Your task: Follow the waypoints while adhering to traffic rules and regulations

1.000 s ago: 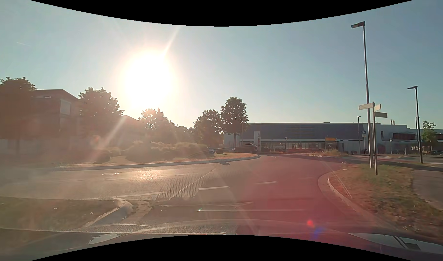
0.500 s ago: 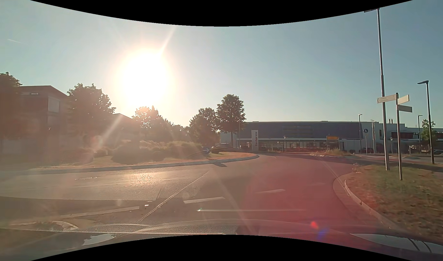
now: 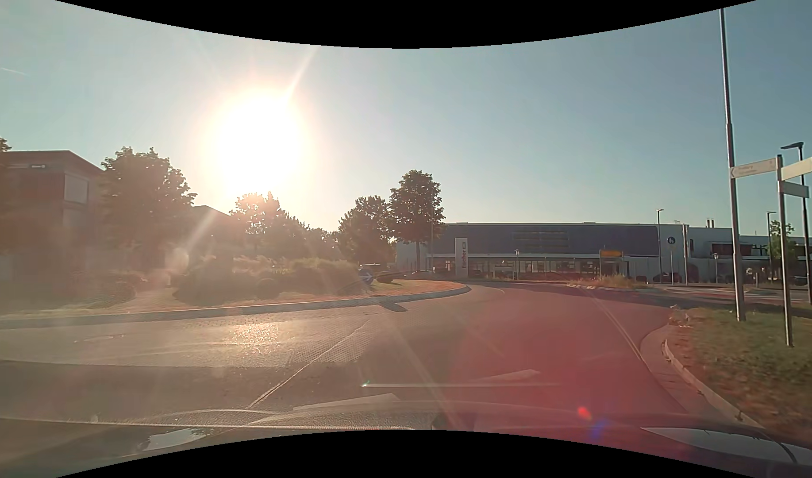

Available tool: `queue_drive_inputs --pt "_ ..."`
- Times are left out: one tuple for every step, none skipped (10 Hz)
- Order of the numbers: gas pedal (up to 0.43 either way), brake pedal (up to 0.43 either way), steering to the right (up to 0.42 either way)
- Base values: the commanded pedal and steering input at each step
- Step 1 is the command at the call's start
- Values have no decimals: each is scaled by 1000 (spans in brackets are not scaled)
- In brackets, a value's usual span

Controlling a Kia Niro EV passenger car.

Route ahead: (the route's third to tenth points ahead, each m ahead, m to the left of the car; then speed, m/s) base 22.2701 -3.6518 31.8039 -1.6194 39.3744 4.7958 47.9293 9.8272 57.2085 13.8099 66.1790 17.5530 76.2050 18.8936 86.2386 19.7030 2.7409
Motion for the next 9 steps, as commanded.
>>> queue_drive_inputs --pt "209 0 84" --pt "248 0 94" --pt "280 0 106" --pt "287 0 114" --pt "287 0 130" --pt "287 0 144" --pt "287 0 156" --pt "287 0 170" --pt "287 0 186"
